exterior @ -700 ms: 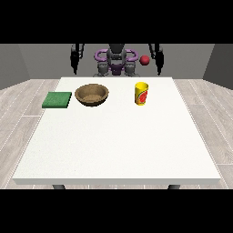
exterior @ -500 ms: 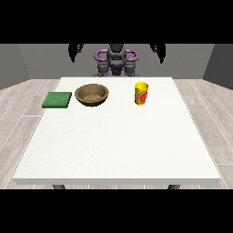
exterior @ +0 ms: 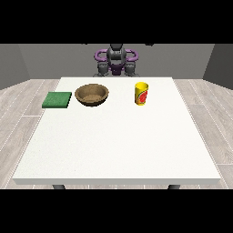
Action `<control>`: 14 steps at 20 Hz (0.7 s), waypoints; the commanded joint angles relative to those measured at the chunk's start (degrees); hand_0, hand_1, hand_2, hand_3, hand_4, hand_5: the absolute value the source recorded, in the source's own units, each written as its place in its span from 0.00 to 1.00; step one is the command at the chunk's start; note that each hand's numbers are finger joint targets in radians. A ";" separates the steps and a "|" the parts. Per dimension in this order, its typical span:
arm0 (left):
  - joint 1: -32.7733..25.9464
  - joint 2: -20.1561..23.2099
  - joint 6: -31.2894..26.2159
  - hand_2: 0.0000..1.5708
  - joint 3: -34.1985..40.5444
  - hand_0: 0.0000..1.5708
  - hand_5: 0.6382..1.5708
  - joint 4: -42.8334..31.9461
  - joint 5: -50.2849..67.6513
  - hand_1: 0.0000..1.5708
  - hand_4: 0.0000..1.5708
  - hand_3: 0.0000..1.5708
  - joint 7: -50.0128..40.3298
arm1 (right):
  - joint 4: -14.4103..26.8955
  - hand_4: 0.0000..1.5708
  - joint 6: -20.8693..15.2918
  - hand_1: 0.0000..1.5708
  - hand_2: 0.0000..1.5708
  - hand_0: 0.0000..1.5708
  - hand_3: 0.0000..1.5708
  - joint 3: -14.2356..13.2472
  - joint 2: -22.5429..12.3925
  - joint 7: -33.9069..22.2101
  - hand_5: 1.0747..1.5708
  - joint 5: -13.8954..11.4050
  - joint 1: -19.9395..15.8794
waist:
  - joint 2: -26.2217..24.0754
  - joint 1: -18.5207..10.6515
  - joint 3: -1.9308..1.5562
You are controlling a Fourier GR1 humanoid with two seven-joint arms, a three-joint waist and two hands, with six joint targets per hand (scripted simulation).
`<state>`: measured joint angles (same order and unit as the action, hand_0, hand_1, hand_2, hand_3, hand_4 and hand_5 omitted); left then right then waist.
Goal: Pick the cup and pour the ball into the bowl, then pick the bowl and place it on the pad
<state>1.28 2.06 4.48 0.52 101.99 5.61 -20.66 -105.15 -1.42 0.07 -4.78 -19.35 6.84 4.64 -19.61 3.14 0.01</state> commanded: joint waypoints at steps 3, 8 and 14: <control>7.71 0.43 3.80 0.00 1.07 0.00 0.99 4.68 -1.33 0.00 0.36 0.00 -4.57 | -11.09 0.49 -1.58 0.00 0.00 0.00 0.00 -0.95 -0.77 -6.62 0.95 1.43 -2.18 | 7.20 2.09 -0.01; 10.34 0.24 1.16 0.00 1.02 0.00 0.98 -1.51 -2.74 0.00 0.39 0.00 9.00 | -6.63 0.46 -0.81 0.00 0.00 0.00 0.00 -3.25 -0.73 2.30 0.94 0.82 -8.82 | 19.11 1.17 0.00; 16.18 0.90 2.19 0.00 4.73 0.00 0.95 -8.94 -4.24 0.00 0.36 0.00 21.96 | -2.36 0.45 2.23 0.00 0.00 0.00 0.00 -5.98 -1.73 10.02 0.95 3.09 -12.78 | 31.01 3.01 0.00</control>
<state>15.02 2.16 7.19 2.88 97.34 1.45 -6.66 -109.28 -1.17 -2.89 -4.64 -12.29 7.91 -4.97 4.94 5.40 0.00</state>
